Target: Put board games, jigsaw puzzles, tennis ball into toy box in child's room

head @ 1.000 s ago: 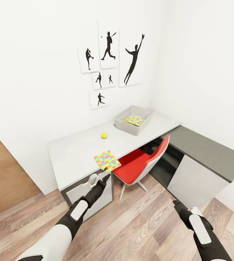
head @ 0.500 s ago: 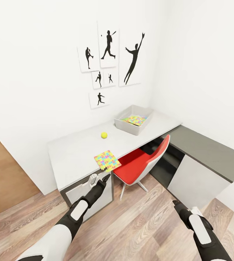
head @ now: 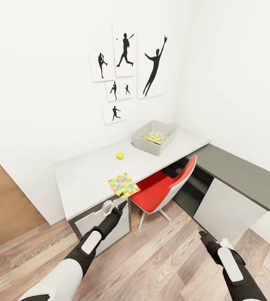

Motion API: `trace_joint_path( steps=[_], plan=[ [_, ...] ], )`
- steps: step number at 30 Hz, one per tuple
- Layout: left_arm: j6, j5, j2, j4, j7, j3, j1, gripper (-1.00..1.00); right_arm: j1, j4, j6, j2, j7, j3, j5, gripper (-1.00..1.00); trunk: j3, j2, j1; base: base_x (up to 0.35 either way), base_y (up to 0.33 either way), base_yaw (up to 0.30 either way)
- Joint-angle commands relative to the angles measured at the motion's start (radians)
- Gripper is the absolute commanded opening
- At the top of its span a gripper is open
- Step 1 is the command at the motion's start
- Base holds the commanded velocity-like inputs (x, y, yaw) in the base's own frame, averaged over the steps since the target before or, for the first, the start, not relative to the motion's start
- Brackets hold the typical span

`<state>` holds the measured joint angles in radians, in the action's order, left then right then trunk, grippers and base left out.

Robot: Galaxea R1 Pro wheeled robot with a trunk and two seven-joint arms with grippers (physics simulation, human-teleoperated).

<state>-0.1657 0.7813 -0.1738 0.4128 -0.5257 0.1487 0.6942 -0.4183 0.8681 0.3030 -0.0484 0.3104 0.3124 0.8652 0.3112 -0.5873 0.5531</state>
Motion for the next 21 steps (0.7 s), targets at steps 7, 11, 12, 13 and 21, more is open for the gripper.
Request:
trace_joint_path(
  steps=[7,11,12,13,21],
  plan=[
    [-0.012,0.009,-0.001,0.0,-0.004,0.005,0.001,1.0,-0.001,0.002,0.004,0.002,0.006,0.001,0.007,1.0,0.024,-0.051,0.027,0.0,0.0,0.0],
    [-0.013,0.009,-0.001,0.0,-0.004,0.005,0.001,1.0,-0.001,0.002,0.004,0.002,0.006,0.001,0.007,1.0,0.036,-0.079,0.043,0.0,0.0,0.0],
    [-0.013,0.009,-0.001,0.0,-0.004,0.005,0.001,1.0,-0.001,0.002,0.004,0.002,0.006,0.001,0.007,1.0,0.039,-0.086,0.046,0.0,0.0,0.0],
    [-0.013,0.009,-0.001,0.0,-0.004,0.004,0.001,1.0,-0.001,0.002,0.004,0.002,0.006,0.001,0.007,1.0,0.042,-0.093,0.05,0.0,0.0,0.0],
    [-0.013,0.009,-0.001,0.0,-0.004,0.005,0.001,1.0,-0.001,0.002,0.004,0.002,0.006,0.001,0.008,1.0,0.067,-0.149,0.081,0.0,0.0,0.0]
  ],
)
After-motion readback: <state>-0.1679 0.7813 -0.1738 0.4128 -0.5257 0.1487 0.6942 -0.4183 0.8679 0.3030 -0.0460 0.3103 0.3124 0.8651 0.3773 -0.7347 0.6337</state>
